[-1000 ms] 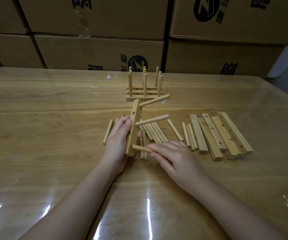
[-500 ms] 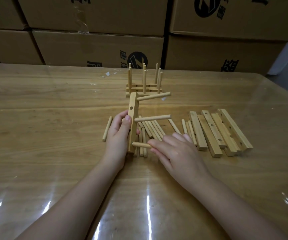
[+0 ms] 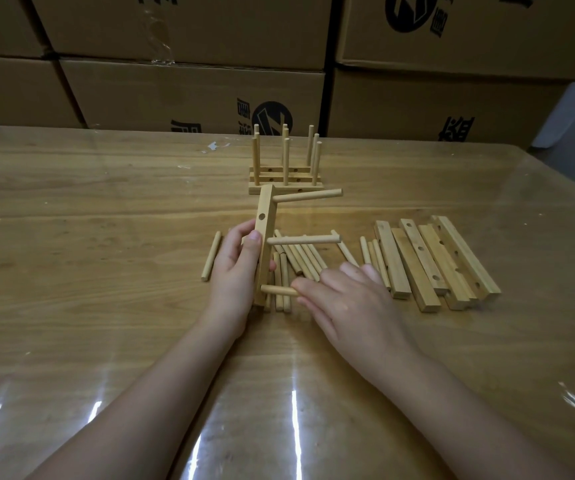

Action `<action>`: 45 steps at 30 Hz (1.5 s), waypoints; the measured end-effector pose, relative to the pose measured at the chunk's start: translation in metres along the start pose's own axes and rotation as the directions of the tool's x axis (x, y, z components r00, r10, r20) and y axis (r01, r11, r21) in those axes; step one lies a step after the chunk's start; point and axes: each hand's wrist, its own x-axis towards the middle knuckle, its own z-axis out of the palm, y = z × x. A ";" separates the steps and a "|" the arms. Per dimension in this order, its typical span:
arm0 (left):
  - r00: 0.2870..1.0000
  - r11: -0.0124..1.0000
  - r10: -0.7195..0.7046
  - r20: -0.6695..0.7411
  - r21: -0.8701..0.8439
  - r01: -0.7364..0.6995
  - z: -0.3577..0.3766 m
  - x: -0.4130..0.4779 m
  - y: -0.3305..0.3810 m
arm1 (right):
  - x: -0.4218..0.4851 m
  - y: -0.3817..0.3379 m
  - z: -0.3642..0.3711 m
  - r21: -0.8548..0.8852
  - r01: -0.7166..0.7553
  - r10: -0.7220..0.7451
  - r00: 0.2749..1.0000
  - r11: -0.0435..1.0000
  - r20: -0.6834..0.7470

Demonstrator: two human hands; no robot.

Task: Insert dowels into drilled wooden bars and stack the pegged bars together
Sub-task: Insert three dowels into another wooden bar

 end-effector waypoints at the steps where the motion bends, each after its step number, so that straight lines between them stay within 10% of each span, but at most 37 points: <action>1: 1.000 1.000 0.005 0.000 0.002 -0.005 0.000 0.000 0.000 | 0.000 0.000 0.000 -0.008 0.002 -0.002 1.000 1.000 -0.004; 36: 0.984 0.959 0.147 0.100 0.230 -0.167 0.000 -0.002 -0.005 | 0.000 -0.004 -0.003 -0.021 0.002 0.000 0.996 1.000 0.087; 45: 0.999 1.000 0.015 -0.047 -0.006 -0.015 -0.005 0.003 -0.006 | 0.000 -0.005 0.006 0.144 -0.099 0.074 0.983 0.985 0.170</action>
